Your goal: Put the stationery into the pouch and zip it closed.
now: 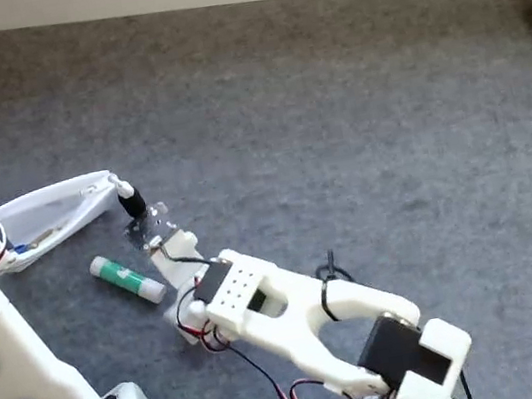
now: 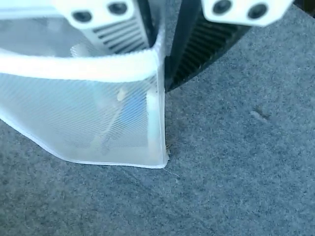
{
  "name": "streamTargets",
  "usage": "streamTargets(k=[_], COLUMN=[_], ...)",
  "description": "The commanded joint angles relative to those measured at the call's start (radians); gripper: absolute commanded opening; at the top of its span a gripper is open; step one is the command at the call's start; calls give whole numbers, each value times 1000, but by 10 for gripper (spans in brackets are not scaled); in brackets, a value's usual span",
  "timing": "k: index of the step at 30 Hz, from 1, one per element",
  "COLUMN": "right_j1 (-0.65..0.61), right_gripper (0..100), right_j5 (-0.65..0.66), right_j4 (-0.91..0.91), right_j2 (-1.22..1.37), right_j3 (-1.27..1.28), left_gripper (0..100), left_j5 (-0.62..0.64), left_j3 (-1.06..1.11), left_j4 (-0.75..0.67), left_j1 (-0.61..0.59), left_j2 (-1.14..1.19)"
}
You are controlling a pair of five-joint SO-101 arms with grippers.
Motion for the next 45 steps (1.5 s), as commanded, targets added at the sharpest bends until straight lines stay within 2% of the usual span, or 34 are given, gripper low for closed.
streamTargets(k=[1, 4, 8, 10, 16, 20, 36, 42, 45], right_j1=[33, 30, 25, 25, 25, 27, 33, 45, 76], right_gripper=[80, 1, 5, 5, 5, 5, 5, 5, 5], right_j5=[-3, 40, 213, 238, 241, 242, 242, 242, 242], right_j4=[-15, -13, -12, -12, 96, 104, 108, 39, -30], right_j2=[1, 1, -2, -21, -209, -352, -639, -791, -880], right_j3=[-58, -58, -51, -47, 2, 73, 139, 236, 291], left_gripper=[6, 6, 6, 6, 6, 6, 6, 6, 6], left_j5=[-6, -6, -6, -6, -3, 28, 48, 48, 48], left_j3=[-5, -5, -5, -5, -8, -15, -62, -94, -93], left_j4=[-5, -5, -3, -3, -5, -5, 3, 5, 12], left_j1=[-8, -8, -8, -8, -2, 5, 202, 302, 311], left_j2=[-22, -22, -22, -22, -22, -22, -22, -22, -15])
